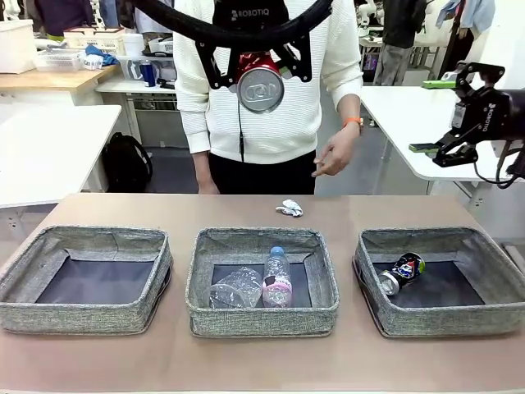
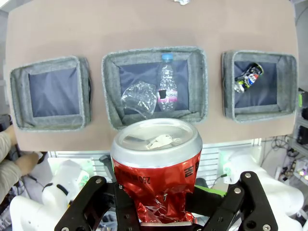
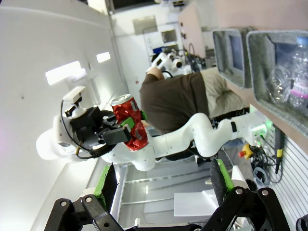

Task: Sort the waste into the appropriate baskets.
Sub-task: Place the picked waste into the Fabric basket indicated by the person.

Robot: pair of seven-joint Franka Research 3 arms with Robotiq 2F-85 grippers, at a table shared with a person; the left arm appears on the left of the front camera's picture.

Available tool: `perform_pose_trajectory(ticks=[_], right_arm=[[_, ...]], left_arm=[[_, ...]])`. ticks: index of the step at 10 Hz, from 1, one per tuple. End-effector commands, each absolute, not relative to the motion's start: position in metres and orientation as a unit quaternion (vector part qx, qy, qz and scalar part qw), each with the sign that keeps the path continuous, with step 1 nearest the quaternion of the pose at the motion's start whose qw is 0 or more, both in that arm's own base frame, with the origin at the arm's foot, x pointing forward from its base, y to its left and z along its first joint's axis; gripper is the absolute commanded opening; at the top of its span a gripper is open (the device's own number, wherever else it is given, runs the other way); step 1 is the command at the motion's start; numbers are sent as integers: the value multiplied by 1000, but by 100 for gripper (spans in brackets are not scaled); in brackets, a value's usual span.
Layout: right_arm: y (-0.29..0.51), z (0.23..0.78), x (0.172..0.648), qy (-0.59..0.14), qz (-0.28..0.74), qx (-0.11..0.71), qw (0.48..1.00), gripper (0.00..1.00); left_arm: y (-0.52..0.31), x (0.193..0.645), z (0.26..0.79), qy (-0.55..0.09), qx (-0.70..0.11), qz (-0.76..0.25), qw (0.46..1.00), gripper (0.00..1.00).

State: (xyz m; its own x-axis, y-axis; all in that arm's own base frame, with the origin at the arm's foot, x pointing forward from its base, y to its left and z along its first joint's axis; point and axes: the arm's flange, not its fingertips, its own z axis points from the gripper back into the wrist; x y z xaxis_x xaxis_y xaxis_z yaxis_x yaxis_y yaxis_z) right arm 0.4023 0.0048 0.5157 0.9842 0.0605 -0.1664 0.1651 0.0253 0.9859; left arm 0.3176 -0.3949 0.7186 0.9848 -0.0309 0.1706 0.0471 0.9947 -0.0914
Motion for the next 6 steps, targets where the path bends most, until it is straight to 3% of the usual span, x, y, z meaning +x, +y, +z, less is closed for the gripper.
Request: perform_pose_trajectory(ticks=[1, 6], right_arm=[[4, 519, 402, 87, -41, 692, 715, 100], [4, 519, 402, 87, -41, 692, 715, 100]], left_arm=[[-391, 316, 721, -84, -46, -22, 995, 9], [-391, 316, 721, -84, -46, -22, 995, 9]])
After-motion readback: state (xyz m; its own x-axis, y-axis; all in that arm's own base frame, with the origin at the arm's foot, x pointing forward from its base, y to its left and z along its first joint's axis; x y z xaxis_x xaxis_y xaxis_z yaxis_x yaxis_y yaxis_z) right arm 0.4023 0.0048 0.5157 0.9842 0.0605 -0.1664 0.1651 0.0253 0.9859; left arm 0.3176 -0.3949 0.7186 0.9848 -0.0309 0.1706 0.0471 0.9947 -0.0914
